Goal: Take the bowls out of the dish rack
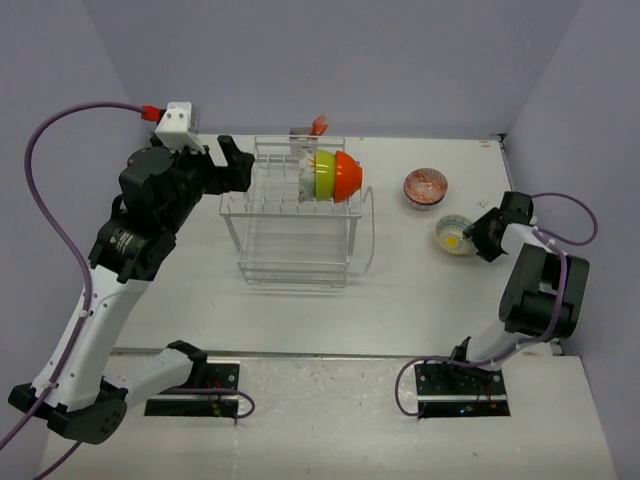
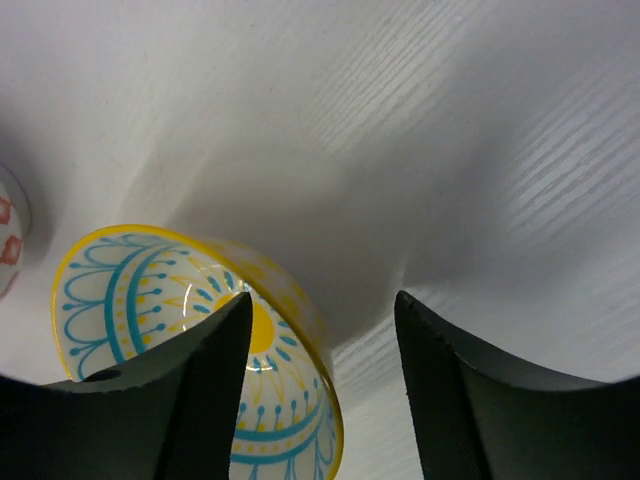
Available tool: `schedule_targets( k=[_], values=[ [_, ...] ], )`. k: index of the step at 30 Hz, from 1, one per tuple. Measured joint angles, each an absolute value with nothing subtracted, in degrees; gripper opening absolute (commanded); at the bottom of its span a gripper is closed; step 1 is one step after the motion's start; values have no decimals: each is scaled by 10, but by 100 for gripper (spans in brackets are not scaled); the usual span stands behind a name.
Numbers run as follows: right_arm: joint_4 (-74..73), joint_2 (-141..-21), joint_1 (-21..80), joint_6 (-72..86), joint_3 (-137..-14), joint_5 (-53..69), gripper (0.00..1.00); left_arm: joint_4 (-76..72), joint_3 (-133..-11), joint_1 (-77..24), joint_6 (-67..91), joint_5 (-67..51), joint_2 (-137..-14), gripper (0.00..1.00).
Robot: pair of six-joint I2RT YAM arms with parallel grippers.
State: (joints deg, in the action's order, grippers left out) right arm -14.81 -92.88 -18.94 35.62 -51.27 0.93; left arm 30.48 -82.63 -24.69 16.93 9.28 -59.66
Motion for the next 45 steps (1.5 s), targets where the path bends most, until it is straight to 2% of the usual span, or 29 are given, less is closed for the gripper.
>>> schedule_targets(
  k=[2, 6, 7, 9, 10, 13, 18, 22, 24, 29, 37, 43, 45],
  values=[
    [-150, -926, -190, 358, -513, 7, 70, 304, -822, -247, 169, 86, -595, 100],
    [-163, -870, -190, 361, -503, -3, 78, 298, -815, -247, 170, 60, -592, 100],
    [-168, -837, -191, 363, -501, -5, 84, 294, -813, -247, 173, 52, -591, 100],
    [-173, -772, -191, 367, -501, -5, 86, 286, -805, -247, 180, 36, -589, 100],
    [-174, -734, -191, 368, -501, -4, 92, 279, -801, -247, 186, 23, -588, 100],
    [-175, -627, -191, 372, -504, 15, 99, 250, -780, -245, 208, -29, -587, 100],
    [-172, -487, -186, 372, -504, 107, 99, 189, -744, -245, 254, -119, -614, 100],
    [-185, -441, -184, 357, -504, 231, 99, 120, -713, -239, 297, -196, -655, 100],
    [-195, -428, -182, 349, -500, 292, 99, 90, -708, -234, 319, -235, -677, 97],
    [-198, -361, -165, 354, -451, 407, 99, 44, -702, -216, 350, -271, -732, 93],
    [-201, -282, -160, 357, -449, 455, 99, 22, -685, -206, 356, -276, -733, 93],
    [-193, -278, -160, 386, -449, 503, 99, -22, -680, -206, 369, -310, -735, 83],
    [-193, -271, -160, 391, -449, 505, 99, -33, -680, -206, 371, -315, -740, 76]
  ],
)
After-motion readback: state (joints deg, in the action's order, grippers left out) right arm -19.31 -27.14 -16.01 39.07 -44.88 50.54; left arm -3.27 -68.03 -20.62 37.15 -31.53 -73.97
